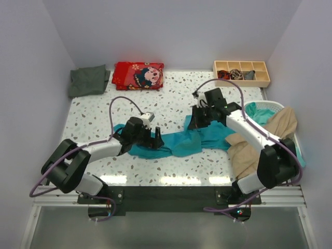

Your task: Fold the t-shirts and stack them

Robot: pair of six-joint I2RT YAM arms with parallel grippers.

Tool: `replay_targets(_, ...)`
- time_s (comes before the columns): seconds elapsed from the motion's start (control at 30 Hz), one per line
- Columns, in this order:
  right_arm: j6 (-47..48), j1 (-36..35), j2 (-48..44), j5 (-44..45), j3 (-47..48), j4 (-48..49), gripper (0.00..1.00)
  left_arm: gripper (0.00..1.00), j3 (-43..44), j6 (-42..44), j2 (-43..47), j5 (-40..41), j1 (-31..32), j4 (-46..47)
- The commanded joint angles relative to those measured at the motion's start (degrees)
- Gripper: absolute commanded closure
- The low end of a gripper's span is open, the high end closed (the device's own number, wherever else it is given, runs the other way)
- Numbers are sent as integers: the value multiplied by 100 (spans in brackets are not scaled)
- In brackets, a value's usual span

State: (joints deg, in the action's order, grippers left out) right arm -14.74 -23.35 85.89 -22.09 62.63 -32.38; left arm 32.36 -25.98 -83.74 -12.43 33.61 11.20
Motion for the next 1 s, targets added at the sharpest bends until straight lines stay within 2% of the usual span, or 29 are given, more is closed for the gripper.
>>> replay_targets(0.0, 103, -20, -678, -103, 881, -66, 100, 0, 103, 127, 972, 862, 14, -951)
replay_targets(0.13, 182, -20, -907, -50, 1374, -146, 100, 0, 542, 330, 2034, 1566, -56, -1813)
replay_targets(0.27, 296, -11, -820, 11, 1919, -76, 100, 0, 973, 339, 2547, 2312, -240, -2410)
replay_targets(0.43, 297, -11, -311, 29, 2392, 407, 100, 0, 1343, 479, 2487, 2482, -854, -2404)
replay_targets(0.53, 331, -11, 278, 82, 2919, 277, 100, 0, 1405, 471, 2285, 2219, -864, -2377)
replay_targets(0.73, 516, -29, 894, 275, 3308, 197, 100, 0, 518, 14, 1924, 1980, -864, -1938)
replay_targets(0.83, 613, -20, 1070, 336, 3466, 127, 100, 0, 254, -354, 1695, 2244, -873, -1876)
replay_targets(0.97, 762, -2, 1229, 433, 3660, -101, 100, 0, 253, -707, 1502, 3199, -935, -2201)
